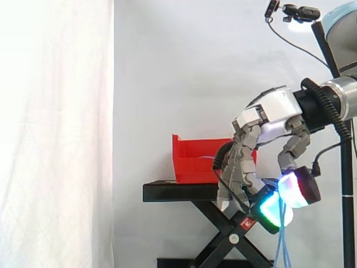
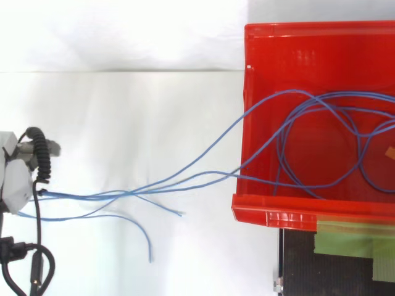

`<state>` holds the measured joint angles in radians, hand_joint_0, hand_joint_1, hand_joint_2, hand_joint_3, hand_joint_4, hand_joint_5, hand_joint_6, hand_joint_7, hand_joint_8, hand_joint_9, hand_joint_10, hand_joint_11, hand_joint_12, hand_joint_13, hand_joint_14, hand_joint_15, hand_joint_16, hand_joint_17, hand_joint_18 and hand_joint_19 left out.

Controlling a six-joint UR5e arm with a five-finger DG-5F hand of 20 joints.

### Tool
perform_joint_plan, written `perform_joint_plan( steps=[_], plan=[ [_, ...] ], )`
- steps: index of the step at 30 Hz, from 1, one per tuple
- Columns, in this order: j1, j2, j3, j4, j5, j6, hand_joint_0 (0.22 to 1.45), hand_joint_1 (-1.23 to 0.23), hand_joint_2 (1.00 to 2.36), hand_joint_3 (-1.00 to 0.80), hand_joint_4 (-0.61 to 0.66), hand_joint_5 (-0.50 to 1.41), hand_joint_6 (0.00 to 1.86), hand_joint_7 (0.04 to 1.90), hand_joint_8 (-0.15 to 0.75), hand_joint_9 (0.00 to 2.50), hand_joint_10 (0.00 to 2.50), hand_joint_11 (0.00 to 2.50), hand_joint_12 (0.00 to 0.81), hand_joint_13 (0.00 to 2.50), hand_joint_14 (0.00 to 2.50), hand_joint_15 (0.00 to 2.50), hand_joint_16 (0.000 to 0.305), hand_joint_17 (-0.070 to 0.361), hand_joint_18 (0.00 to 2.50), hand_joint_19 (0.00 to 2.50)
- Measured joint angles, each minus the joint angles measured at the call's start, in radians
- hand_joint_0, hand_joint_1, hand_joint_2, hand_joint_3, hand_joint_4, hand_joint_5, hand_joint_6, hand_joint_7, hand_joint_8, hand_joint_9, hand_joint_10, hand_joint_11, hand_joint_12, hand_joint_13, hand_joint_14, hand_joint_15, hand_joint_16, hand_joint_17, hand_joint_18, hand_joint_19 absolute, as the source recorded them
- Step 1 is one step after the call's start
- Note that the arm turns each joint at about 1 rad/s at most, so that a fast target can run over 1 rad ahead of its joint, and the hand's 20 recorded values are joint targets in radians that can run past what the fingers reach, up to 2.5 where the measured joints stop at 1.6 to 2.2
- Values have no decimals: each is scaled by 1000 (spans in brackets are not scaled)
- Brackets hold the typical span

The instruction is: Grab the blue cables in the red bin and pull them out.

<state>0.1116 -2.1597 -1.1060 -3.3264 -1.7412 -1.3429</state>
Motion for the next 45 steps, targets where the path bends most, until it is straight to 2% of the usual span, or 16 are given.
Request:
perform_joint_plan(
  steps=[8,12,15,22,26,36,41,45],
  plan=[
    [19,0,0,-8,9,215,901,-718,1000,-1000,62,907,894,688,235,950,22,624,313,754,14,357,40,91,664,462],
    [29,0,0,-5,38,317,901,-718,1000,-1000,56,907,891,690,234,950,22,627,313,757,14,358,40,91,665,462],
    [36,0,0,7,79,396,901,-719,1000,-1000,62,907,890,690,231,950,22,626,313,757,14,357,40,91,666,457],
    [51,0,-1,47,214,590,901,-720,1000,-1000,53,909,879,697,234,952,22,622,313,760,14,355,40,91,666,462],
    [56,0,-3,52,246,694,901,-719,1000,-1000,58,909,875,697,233,955,20,617,313,758,16,358,40,91,668,462],
    [66,0,-45,69,256,960,901,-720,1000,-1000,55,911,864,703,235,957,20,630,311,762,14,362,40,91,668,464],
    [66,0,-54,64,259,1092,902,-719,1000,-1000,52,908,863,703,235,975,20,639,313,818,19,424,40,91,679,475],
    [70,0,-77,59,258,1197,902,-719,1000,-1000,53,909,863,696,232,981,23,663,313,859,20,475,40,91,680,479]
  ],
)
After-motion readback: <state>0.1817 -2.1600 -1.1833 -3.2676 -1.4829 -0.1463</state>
